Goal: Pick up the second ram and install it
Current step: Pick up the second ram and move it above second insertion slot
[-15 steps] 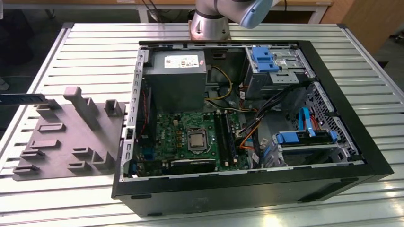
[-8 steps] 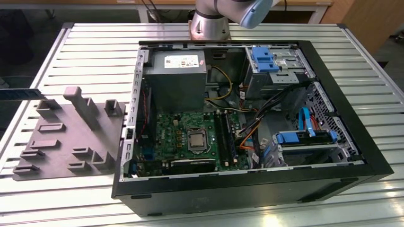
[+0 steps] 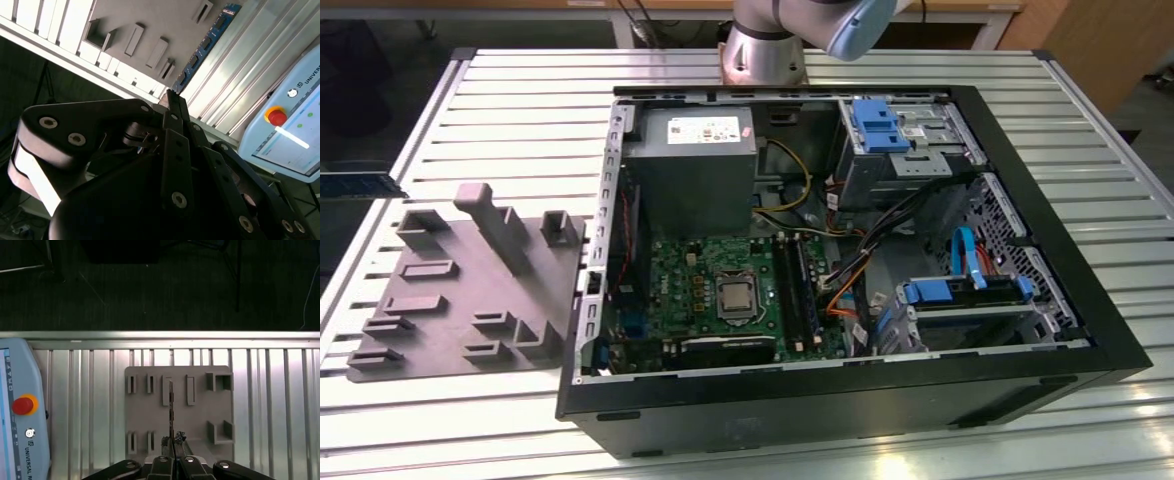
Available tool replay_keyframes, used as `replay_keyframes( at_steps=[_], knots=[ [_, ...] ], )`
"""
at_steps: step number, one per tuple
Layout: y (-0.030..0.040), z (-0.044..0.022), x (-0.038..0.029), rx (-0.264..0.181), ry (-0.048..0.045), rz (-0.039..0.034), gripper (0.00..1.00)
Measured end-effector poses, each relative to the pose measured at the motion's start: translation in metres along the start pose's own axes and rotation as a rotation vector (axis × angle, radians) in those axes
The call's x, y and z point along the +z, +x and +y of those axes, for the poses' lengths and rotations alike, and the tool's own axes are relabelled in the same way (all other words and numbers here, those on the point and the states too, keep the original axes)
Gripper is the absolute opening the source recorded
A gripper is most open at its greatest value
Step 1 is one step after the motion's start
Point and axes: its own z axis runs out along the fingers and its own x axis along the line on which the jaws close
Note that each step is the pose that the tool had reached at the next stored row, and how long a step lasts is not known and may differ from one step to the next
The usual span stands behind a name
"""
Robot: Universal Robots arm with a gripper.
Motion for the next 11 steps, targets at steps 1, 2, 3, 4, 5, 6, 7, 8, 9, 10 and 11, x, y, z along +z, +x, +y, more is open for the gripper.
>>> replay_keyframes(
  at_steps=[1,2,3,4,5,6,7,8,9,10,11],
  knots=[
    [-0.0001,0.0001,-0.0022,0.000,0.0000,-0.0001,0.11],
    [-0.0002,0.0002,-0.0041,0.000,0.0000,-0.0002,0.11],
    [-0.0003,0.0004,-0.0058,0.000,0.0000,-0.0002,0.11],
    [-0.0004,0.0004,-0.0067,0.000,0.0000,-0.0004,0.11],
    [-0.0004,0.0004,-0.0067,0.000,0.0001,-0.0005,0.11],
    [-0.0004,0.0004,-0.0067,0.000,0.0001,-0.0005,0.11],
    [-0.0004,0.0004,-0.0068,0.000,0.0001,-0.0005,0.11],
    [-0.0004,0.0004,-0.0069,0.000,0.0000,-0.0004,0.11],
    [-0.0004,0.0004,-0.0069,0.000,0.0000,-0.0004,0.11],
    [-0.0004,0.0004,-0.0070,0.000,0.0000,-0.0004,0.11],
    [-0.0004,0.0003,-0.0070,0.000,-0.0001,-0.0004,0.11]
  ],
)
